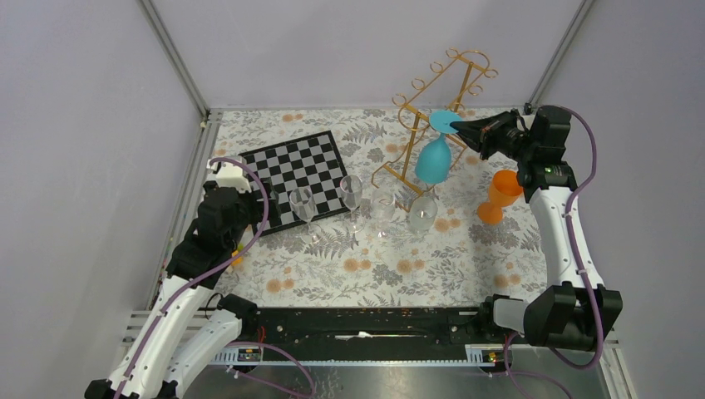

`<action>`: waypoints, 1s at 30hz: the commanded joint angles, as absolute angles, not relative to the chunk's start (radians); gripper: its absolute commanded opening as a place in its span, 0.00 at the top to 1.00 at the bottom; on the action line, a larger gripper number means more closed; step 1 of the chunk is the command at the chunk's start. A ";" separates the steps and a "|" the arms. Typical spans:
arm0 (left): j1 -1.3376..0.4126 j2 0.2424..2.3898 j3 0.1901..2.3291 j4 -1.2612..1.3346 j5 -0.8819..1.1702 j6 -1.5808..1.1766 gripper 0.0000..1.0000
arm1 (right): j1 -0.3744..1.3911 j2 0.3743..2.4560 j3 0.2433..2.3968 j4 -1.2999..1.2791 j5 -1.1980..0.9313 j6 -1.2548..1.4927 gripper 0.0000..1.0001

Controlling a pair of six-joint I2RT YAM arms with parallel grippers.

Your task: Place the wine glass upside down on the wine glass rack

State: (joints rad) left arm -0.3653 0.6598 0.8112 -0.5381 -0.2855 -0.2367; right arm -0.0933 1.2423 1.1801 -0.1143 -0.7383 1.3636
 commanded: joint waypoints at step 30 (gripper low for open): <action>-0.360 0.635 0.801 -0.509 -0.312 -0.233 0.01 | -0.032 1.312 1.280 -0.090 -0.691 1.344 1.00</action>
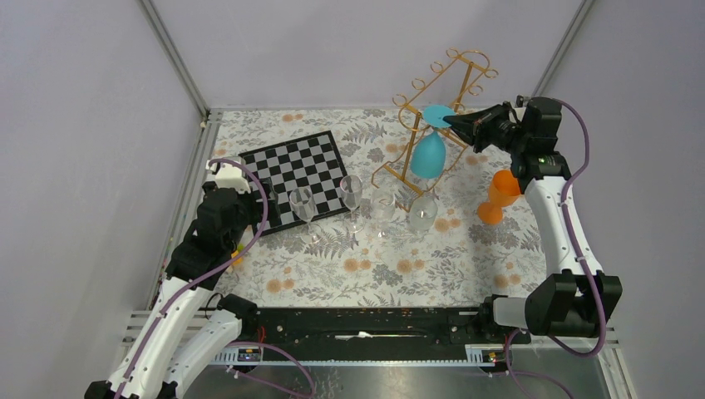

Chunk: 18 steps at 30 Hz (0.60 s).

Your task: Place the wine glass upside down on the wine glass rack

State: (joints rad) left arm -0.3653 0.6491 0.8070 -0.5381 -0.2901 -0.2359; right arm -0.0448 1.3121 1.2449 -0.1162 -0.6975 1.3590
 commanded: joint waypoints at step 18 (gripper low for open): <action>-0.360 0.632 0.812 -0.512 -0.314 -0.232 0.01 | -0.031 1.284 1.267 -0.113 -0.702 1.309 0.80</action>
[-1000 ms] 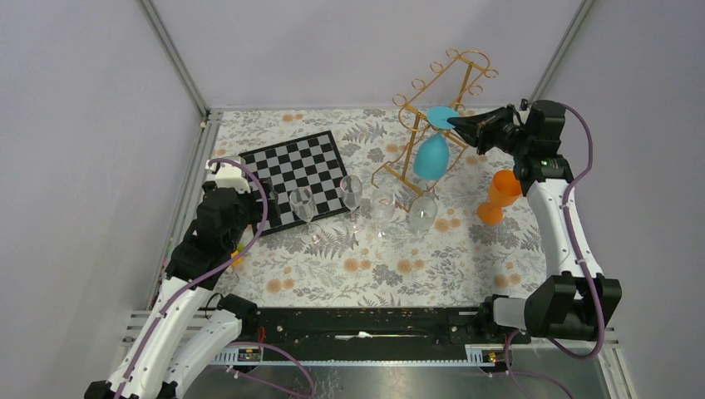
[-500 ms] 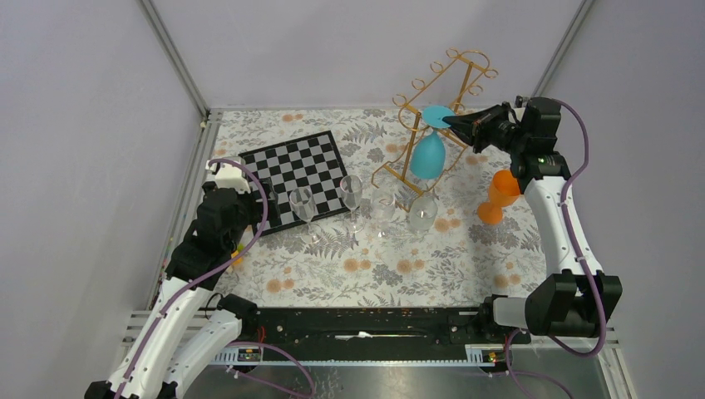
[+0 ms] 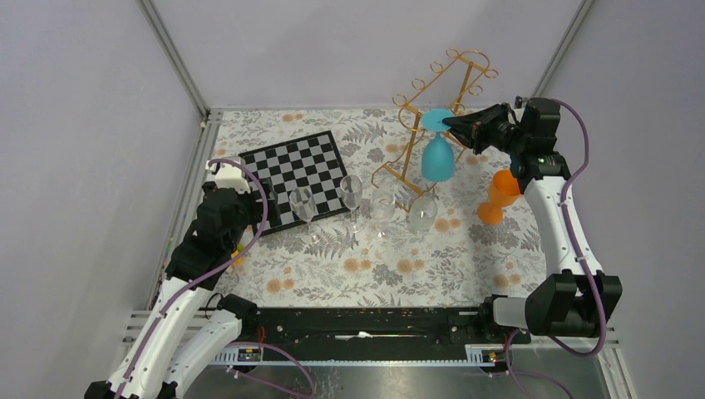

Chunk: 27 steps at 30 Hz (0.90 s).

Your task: Place the wine glass upside down on the wine glass rack

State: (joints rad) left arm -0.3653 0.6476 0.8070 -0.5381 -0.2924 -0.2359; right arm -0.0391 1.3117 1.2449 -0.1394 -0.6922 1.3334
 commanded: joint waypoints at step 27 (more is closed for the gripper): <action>-0.360 0.629 0.843 -0.524 -0.306 -0.215 0.01 | -0.031 1.256 1.295 -0.252 -0.733 1.161 0.50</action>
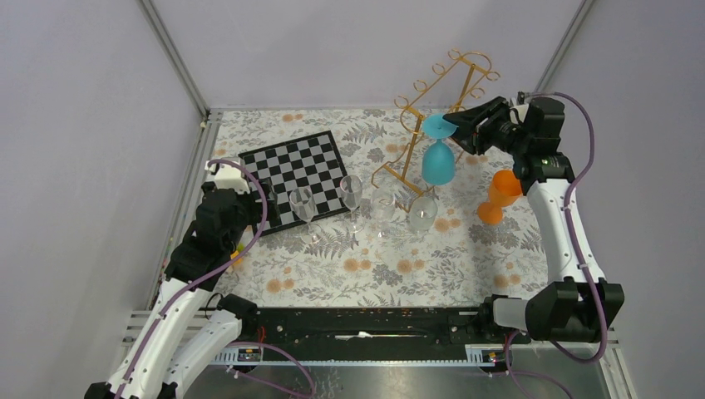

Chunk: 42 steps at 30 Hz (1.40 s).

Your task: Place the wine glass upside down on the wine glass rack

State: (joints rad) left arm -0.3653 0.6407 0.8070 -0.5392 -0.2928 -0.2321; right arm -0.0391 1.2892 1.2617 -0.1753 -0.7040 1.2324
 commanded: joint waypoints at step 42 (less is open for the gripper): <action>-0.360 0.631 0.855 -0.538 -0.291 -0.215 0.01 | -0.031 1.269 1.372 -0.354 -0.711 1.083 0.33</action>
